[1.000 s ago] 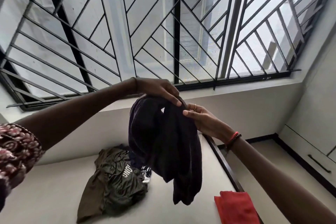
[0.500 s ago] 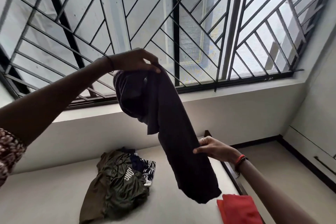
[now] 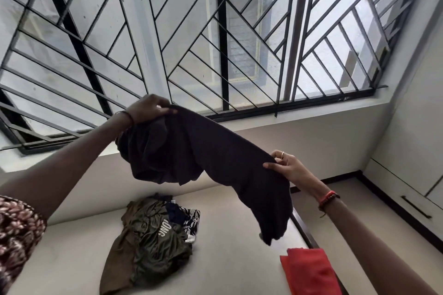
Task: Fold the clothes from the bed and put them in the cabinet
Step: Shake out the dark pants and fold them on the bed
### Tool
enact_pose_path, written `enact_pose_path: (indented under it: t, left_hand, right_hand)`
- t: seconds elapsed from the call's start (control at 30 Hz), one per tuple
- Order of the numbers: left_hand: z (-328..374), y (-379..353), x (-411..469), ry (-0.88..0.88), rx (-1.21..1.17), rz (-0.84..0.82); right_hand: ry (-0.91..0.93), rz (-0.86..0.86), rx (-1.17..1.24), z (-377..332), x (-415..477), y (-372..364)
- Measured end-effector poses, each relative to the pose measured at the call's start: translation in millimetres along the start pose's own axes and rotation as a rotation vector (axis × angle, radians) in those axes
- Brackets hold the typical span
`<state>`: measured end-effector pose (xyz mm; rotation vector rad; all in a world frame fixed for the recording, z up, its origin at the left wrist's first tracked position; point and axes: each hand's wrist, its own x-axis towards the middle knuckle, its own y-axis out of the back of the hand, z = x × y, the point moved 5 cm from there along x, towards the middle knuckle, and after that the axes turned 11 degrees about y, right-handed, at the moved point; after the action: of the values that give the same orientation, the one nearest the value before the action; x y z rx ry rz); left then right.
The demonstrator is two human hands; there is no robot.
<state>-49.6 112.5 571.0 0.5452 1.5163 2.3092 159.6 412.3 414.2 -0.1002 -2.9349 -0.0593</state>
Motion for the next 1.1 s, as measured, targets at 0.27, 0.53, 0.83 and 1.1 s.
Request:
enact_pose_path:
  t: [0.27, 0.53, 0.83, 1.1]
  left_hand:
    - [-23.7, -53.5, -16.2, 0.094, -0.282, -0.070]
    - [36.9, -122.1, -48.9, -0.098, -0.491, -0.394]
    - [94.2, -143.4, -62.8, -0.201, -0.479, -0.736]
    - [103.9, -145.3, -57.7, -0.276, -0.320, -0.814]
  right_hand:
    - [-0.018, 0.173, 0.034, -7.9, 8.6, -8.0]
    - [-0.162, -0.033, 0.038, 4.3, 14.9, -53.2]
    - [-0.057, -0.099, 0.122, -29.3, 15.5, -61.4]
    - [-0.012, -0.135, 0.019, -31.3, 18.7, -59.7]
